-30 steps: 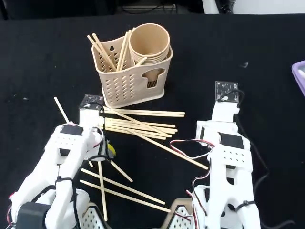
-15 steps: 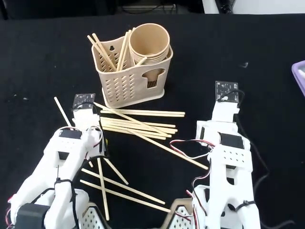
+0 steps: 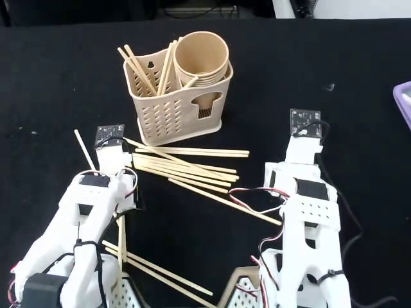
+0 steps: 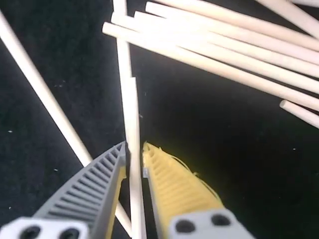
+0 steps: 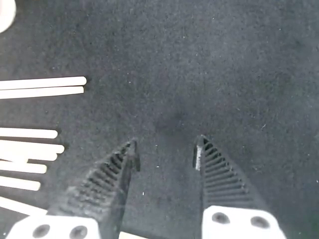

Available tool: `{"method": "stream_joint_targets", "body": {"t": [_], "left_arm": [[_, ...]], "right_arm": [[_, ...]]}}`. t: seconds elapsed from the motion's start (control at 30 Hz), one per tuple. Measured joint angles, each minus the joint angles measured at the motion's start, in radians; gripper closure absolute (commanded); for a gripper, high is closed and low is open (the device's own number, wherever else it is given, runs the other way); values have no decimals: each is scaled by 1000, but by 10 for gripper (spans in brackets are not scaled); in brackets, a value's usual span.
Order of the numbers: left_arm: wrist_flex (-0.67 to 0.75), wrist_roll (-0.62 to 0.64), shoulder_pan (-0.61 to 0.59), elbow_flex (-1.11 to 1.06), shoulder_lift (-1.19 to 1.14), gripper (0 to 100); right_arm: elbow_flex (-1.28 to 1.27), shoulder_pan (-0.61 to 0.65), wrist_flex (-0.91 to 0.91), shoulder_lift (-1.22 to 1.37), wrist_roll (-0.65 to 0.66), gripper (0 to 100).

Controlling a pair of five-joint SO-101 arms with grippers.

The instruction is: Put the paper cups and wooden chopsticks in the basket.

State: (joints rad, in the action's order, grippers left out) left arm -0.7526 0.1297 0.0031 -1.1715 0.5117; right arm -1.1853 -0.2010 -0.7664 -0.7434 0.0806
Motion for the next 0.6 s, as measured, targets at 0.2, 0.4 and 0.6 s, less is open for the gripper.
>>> {"method": "stream_joint_targets", "body": {"t": [0.2,0.4,0.6], "left_arm": [[-8,2,-63,17,-2,970],[-8,74,-250,101,-3,970],[-15,213,-318,198,-3,970]], "right_arm": [[0,0,0,0,0,818],[0,0,0,0,0,818],[0,0,0,0,0,818]]}}
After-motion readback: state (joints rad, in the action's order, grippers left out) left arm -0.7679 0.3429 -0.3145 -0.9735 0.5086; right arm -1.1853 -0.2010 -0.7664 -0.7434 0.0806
